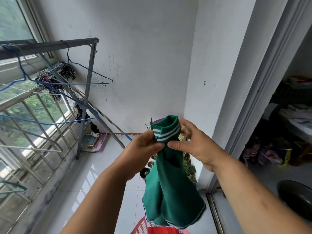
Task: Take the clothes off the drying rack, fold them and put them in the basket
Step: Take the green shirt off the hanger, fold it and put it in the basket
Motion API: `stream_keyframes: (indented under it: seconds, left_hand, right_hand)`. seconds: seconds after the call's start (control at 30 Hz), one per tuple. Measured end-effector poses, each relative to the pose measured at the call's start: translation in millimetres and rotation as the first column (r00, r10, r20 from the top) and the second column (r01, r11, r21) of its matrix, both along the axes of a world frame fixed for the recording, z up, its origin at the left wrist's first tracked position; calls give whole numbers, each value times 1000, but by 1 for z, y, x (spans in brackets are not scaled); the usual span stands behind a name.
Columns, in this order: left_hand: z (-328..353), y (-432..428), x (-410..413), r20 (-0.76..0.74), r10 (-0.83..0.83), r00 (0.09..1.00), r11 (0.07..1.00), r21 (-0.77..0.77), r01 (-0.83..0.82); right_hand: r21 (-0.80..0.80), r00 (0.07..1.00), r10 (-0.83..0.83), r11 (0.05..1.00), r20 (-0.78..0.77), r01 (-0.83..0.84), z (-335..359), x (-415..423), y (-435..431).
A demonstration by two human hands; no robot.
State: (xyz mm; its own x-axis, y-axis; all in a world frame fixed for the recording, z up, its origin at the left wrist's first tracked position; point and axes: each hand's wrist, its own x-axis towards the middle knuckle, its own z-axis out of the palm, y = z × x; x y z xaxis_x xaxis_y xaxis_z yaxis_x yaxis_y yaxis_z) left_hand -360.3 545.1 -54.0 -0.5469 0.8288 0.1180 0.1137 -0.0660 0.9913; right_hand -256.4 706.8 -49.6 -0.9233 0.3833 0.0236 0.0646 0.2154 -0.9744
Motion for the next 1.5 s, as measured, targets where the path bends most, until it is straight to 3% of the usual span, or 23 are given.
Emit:
stream_keyframes:
  seconds: [0.17, 0.33, 0.5, 0.63, 0.8, 0.93, 1.03, 1.23, 1.3, 1.37, 1.5]
  left_hand:
    - [-12, 2, -6, -29, 8, 1000, 1000, -17, -9]
    - [-25, 2, -6, -66, 91, 994, 991, -97, -97]
    - [-34, -1, -5, -300, 137, 944, 916, -326, -236]
    - [-47, -1, 2, -390, 271, 880, 884, -262, -388]
    - [-65, 0, 15, -400, 250, 882, 865, -318, -389]
    - [-70, 6, 25, -507, 315, 802, 839, -246, -485]
    - [-68, 12, 25, -541, 300, 785, 816, -281, -505]
    - [-55, 3, -6, -420, 458, 783, 809, -169, -563]
    - [-50, -3, -16, -376, 389, 841, 866, -161, -473]
    - [-45, -7, -20, -390, 217, 895, 923, -217, -318]
    - [-42, -16, -27, -372, -71, 926, 909, -407, -93]
  right_hand:
    - [30, 998, 68, 997, -6, -68, 1, -1, 1]
    - [143, 999, -25, 989, -32, 29, -5, -3, -6]
    - [174, 992, -124, 976, -36, 129, -6, -6, -5]
    - [170, 964, -252, 950, -87, 263, -3, -4, -2]
    - [110, 934, -340, 930, -110, 351, -1, 0, 0]
    - [51, 910, -394, 914, -126, 402, -1, 1, 0]
    - [-3, 915, -383, 923, -130, 386, 2, 4, -1]
    - [8, 905, -409, 911, -120, 413, -1, 16, 16]
    - [23, 906, -410, 910, -102, 415, -7, 21, 21]
    - [-18, 921, -380, 925, -91, 380, -13, 25, 24]
    - [-159, 958, -266, 956, -110, 247, -21, 27, 30]
